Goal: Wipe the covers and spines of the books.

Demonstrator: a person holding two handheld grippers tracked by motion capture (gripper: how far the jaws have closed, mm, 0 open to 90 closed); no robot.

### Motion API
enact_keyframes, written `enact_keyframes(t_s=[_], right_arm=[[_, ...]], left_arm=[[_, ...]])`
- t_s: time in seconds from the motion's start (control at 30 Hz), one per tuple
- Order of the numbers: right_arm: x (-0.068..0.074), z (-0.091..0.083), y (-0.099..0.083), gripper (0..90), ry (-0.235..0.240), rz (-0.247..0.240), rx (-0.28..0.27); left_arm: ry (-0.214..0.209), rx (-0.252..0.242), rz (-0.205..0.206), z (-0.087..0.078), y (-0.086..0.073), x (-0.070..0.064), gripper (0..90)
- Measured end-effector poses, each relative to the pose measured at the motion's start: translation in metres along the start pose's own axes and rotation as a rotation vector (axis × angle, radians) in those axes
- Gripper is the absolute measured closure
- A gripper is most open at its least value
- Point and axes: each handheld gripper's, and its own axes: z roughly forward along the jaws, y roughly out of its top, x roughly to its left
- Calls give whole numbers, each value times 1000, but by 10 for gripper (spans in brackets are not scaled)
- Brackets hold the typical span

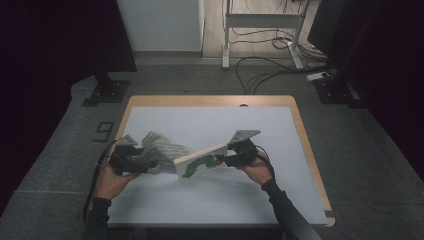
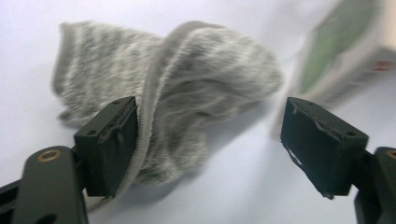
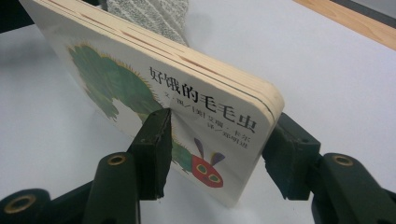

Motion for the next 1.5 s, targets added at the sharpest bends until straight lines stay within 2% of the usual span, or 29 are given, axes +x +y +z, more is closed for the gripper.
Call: enact_keyframes(t_s=[0.07,0.17,0.33,0.43,0.53,0.67,0.77,0.97,1.17,1.4,1.5], right_arm=[[0,0,0,440,0,-2,2],[0,0,0,440,1,-1,4],[0,-1,1,441,2,-1,5],[0,-1,1,441,2,0,6],[0,-1,1,441,2,-1,9],[0,-1,2,441,1,-2,11],[0,-1,3,442,2,-2,14],[0,-1,3,442,3,-1,16],[0,-3,2,452,7,2,12],[-1,-6,1,481,15,3,11],[0,-7,1,496,7,0,16]], left_arm=[[11,0,22,-3,1,-8,215],[42,-8,32,-9,4,-14,210],[101,-23,33,-20,8,-17,165],[95,-36,40,-24,9,-19,164],[61,-35,54,-25,9,-23,172],[32,-20,78,-18,9,-31,196],[-16,-14,94,-9,9,-39,235],[-79,9,126,16,10,-57,320],[-54,29,155,39,14,-69,439],[-26,30,207,46,18,-76,667],[7,47,231,47,23,-78,665]])
